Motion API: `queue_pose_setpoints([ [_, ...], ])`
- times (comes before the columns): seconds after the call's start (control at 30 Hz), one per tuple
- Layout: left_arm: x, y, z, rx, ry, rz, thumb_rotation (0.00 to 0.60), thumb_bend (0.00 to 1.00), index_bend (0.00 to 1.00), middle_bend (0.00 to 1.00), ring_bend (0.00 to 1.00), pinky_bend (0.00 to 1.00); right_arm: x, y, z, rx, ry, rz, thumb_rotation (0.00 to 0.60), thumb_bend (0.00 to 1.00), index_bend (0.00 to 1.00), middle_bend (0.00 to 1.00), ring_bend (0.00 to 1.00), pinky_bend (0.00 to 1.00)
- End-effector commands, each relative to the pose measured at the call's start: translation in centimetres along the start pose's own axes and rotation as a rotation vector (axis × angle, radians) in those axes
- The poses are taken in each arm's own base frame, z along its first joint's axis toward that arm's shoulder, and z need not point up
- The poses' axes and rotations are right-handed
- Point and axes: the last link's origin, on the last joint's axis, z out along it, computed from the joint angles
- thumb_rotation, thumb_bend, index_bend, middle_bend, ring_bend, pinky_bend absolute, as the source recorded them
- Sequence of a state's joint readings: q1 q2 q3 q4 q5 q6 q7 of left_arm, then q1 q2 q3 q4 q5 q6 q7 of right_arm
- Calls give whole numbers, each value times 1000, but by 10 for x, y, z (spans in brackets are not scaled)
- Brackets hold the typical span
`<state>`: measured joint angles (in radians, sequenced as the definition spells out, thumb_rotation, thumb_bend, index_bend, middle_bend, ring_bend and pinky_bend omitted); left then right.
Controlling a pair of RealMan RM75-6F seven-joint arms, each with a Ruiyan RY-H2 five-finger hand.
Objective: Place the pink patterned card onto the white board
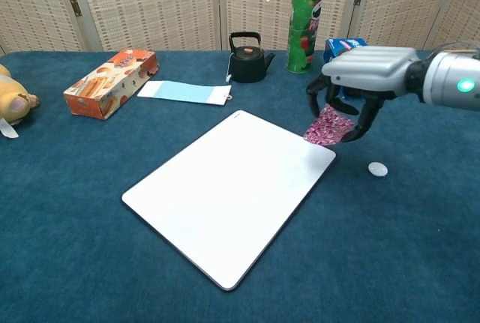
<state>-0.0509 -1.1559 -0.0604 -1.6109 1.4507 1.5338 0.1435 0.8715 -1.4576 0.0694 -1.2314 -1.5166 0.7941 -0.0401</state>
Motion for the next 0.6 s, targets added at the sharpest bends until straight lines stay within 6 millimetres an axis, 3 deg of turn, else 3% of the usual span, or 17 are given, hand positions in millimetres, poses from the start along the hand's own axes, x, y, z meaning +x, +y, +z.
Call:
queue_pose_setpoints([
  [0.03, 0, -1, -1, 2, 1, -1, 600, 155, 134, 156, 125, 52, -1, -19, 15, 27, -7, 22, 591, 205, 471, 782, 984, 804],
  [0.3, -2, -5, -2, 11, -3, -8, 600, 155, 135, 156, 124, 52, -9, -53, 42, 72, -39, 26, 590, 204, 372, 782, 978, 804],
  [0.47, -3, -7, -2, 15, -4, -10, 600, 155, 135, 156, 125, 52, -9, -64, 49, 85, -65, 22, 590, 205, 120, 782, 966, 804],
  [0.6, -4, -9, -3, 19, -7, -12, 600, 155, 135, 156, 125, 52, -6, -65, 47, 81, -60, 22, 590, 205, 47, 782, 960, 804],
])
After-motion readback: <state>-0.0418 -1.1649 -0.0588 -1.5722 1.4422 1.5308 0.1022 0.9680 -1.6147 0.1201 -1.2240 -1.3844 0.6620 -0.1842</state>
